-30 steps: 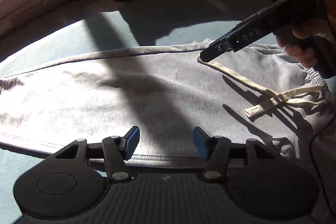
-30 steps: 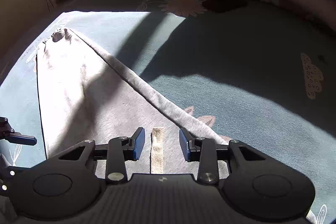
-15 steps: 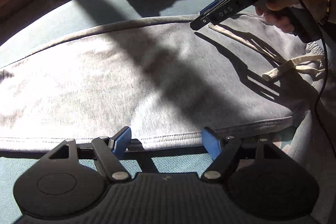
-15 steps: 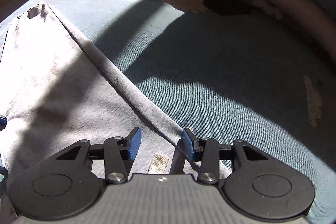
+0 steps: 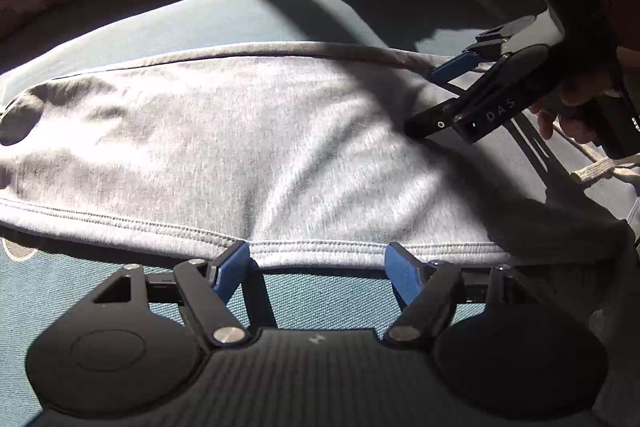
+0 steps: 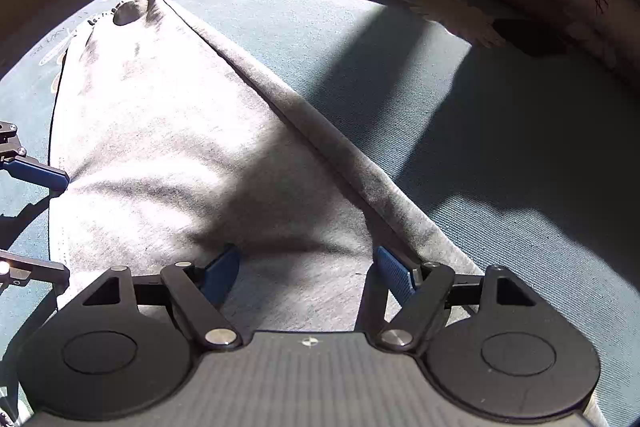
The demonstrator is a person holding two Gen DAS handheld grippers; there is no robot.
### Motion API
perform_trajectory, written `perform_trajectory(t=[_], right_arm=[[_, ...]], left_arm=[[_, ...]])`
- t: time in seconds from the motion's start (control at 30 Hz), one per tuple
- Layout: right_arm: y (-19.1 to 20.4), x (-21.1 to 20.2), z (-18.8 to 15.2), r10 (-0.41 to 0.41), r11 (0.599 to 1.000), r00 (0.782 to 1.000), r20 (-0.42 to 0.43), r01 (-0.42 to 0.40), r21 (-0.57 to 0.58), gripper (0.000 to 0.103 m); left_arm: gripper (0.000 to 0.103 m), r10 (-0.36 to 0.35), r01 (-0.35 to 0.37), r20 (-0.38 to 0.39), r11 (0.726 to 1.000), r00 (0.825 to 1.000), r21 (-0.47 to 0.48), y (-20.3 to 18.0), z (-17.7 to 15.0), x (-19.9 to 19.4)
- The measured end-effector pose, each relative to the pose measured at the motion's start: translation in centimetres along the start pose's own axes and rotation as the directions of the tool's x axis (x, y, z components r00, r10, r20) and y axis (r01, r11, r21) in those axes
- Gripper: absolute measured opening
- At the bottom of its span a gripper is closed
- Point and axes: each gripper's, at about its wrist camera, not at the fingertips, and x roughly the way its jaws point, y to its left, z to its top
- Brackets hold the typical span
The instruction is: Fold clothes
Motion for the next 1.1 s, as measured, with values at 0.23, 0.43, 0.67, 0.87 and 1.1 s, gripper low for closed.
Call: perform_trajectory(t=[0.23,0.43,0.67,0.87,1.1], right_arm=[[0.5,0.2,1.0,-0.018,1.000,0.996,-0.086,0.018,-0.003,0.103],[1.2,-3.0,0.2,0.060,0.992,0.997,-0.044,-0.055,0.109,0.103],[2.0,-4.8,-1.2,0.029,0.995,0.999,-0.026,-0.027,0.091,0.103],[2.7,-4.5,-2.9,0.068,0.992,0.996,-0.049,-0.062,0.109,0.103],[3.4,-3.8,-4.5,0.082,0.986,0.995,-0.061,-0.073,0.148,0.103]], left_arm=[[0.075,0.138,-0.129,0.076,0.986,0.988,-0.102,7.2,3.0,0.4],[0.074,0.188,-0.193,-0.047,0.938,0.981,-0.289,14.1,2.8,3.5],[0.073,0.190,-0.195,-0.045,0.932,0.981,-0.305,15.6,1.6,0.7],[0.075,0.162,-0.152,0.008,0.937,0.987,-0.313,16.8,5.3,2.8],[0.075,0.303,-0.306,-0.063,0.892,0.951,-0.334,19.8,6.5,5.0]])
